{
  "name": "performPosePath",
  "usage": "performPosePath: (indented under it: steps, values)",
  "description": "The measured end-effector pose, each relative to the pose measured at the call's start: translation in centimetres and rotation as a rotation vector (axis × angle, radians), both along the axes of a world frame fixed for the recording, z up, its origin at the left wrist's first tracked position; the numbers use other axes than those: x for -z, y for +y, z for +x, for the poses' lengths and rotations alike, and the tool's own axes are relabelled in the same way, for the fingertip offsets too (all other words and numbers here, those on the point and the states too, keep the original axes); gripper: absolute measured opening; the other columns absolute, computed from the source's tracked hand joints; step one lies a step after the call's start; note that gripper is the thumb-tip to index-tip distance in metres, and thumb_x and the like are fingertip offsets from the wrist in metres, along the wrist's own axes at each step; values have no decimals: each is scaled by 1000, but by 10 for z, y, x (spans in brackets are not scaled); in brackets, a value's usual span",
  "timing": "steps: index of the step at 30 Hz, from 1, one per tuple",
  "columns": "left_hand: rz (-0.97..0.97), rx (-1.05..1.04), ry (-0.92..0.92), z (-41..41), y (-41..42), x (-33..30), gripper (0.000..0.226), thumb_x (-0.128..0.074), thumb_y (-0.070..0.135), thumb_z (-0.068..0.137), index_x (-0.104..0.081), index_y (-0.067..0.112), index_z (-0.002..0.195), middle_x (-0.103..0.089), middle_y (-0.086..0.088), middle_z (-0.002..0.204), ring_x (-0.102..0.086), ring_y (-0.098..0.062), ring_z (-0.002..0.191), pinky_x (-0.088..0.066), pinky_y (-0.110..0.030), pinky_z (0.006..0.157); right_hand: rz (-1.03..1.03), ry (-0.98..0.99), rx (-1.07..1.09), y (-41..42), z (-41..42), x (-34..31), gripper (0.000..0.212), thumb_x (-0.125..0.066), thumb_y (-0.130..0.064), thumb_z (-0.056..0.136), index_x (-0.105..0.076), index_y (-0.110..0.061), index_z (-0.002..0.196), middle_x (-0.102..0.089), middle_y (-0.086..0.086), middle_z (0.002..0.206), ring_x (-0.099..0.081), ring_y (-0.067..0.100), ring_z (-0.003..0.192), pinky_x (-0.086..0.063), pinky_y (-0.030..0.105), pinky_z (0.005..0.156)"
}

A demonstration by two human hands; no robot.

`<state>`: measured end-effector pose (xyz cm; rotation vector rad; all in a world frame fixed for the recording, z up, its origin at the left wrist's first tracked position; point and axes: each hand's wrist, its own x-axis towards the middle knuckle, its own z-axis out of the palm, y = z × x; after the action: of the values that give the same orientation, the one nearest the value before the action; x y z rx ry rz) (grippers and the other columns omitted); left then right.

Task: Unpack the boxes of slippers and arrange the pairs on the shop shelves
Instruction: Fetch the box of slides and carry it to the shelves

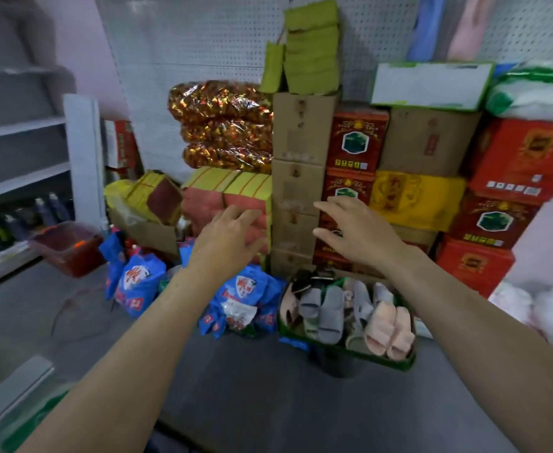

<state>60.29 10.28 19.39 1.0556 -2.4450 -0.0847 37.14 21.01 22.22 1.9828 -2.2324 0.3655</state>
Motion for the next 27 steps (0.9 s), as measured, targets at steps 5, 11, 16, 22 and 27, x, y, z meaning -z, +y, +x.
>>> performPosePath:
  steps: [5, 11, 16, 22, 27]
  values:
    - [26, 55, -34, -63, -47, 4, 58, -61, 45, 93, -47, 22, 144, -52, -9, 133, -51, -33, 121, -49, -50, 95, 25, -6, 40, -40, -53, 5, 60, -49, -51, 101, -36, -26, 154, -38, 4, 156, -34, 23, 144, -38, 40, 112]
    - [53, 17, -67, -134, -76, 16, 58, -58, 46, 94, -44, 24, 146, -49, -6, 137, -48, -31, 125, -48, -47, 97, 19, -19, 33, -75, -126, 15, 60, -48, -50, 101, -33, -27, 155, -34, 3, 159, -30, 23, 147, -35, 41, 113]
    - [74, -69, -44, -210, -89, 21, 57, -61, 42, 94, -44, 26, 146, -50, -6, 139, -48, -29, 126, -48, -45, 98, 2, -18, -33, -105, -212, 25, 60, -48, -51, 101, -35, -27, 155, -36, 3, 159, -31, 24, 146, -36, 42, 113]
    - [114, -168, -5, -304, -93, 31, 57, -63, 42, 93, -49, 22, 144, -53, -8, 132, -51, -33, 120, -49, -48, 95, 34, -14, -161, -136, -317, 35, 60, -48, -51, 101, -37, -26, 154, -38, 4, 157, -33, 25, 144, -35, 41, 113]
    - [147, -246, -5, -350, -103, 43, 56, -63, 43, 92, -51, 21, 142, -56, -10, 127, -54, -34, 116, -50, -50, 93, 82, -37, -239, -172, -374, 47, 59, -48, -52, 101, -36, -28, 154, -37, 2, 158, -31, 25, 146, -35, 42, 113]
